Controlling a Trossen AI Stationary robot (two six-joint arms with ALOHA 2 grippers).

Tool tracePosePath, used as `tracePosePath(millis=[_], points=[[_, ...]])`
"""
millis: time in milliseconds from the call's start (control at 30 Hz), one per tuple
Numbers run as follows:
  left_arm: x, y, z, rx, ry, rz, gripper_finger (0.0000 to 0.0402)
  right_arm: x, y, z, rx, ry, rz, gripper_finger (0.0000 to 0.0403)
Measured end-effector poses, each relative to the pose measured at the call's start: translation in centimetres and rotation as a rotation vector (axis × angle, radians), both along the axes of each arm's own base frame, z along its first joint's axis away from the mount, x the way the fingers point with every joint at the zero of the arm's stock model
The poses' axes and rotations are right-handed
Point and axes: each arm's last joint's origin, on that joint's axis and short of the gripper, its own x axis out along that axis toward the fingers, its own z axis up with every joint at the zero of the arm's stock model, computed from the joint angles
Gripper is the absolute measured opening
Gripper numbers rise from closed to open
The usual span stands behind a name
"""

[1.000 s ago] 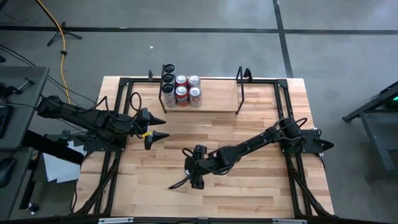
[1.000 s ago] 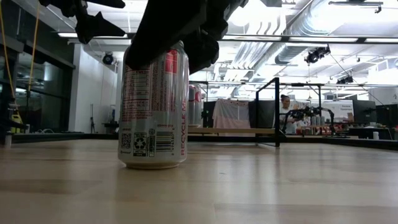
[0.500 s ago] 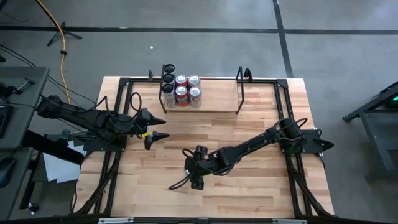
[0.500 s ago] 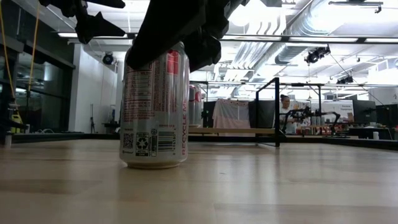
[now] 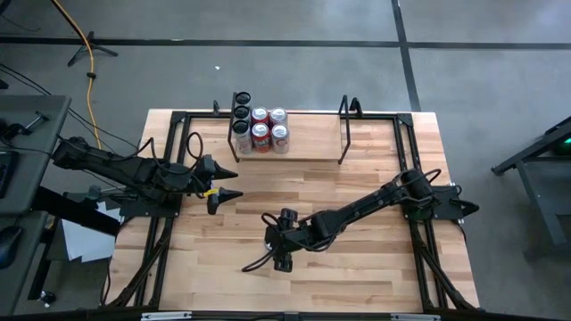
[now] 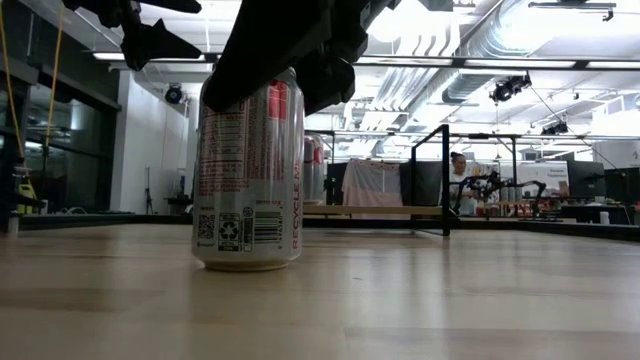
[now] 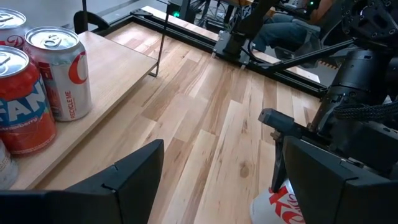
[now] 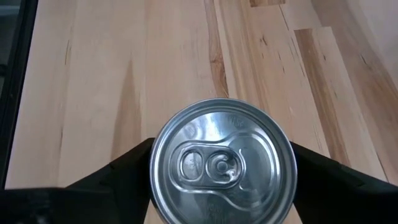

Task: Place canned beverage on shelf
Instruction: Put the silver soda can aligned with the other silver soda can on the shelf

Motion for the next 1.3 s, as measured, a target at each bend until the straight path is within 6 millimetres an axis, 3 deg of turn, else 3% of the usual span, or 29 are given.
tracePosePath(millis=[233, 600, 767, 867, 1300], points=[[0.0, -0.1, 0.0, -0.059, -0.009, 0.000, 0.0285, -0.2, 0.0, 1.2, -0.003, 0.057, 0.013, 0.0289], [-1.1, -0.1, 1.9, -0.239, -0.167, -0.098, 0.0285, -1.8, -1.1, 10.8, -0.233, 0.129, 0.022, 0.0290], [-1.9, -0.1, 2.6, -0.264, -0.211, -0.155, 0.0285, -3.2, -1.9, 13.2, -0.313, 0.182, -0.041, 0.0290], [-2.1, 0.0, 2.7, -0.242, -0.221, -0.162, 0.0285, -4.2, -1.9, 13.8, -0.333, 0.228, -0.080, 0.0290], [-2.1, 0.0, 2.7, -0.215, -0.217, -0.170, 0.0285, -6.9, -0.9, 12.8, -0.335, 0.357, -0.206, 0.0291]])
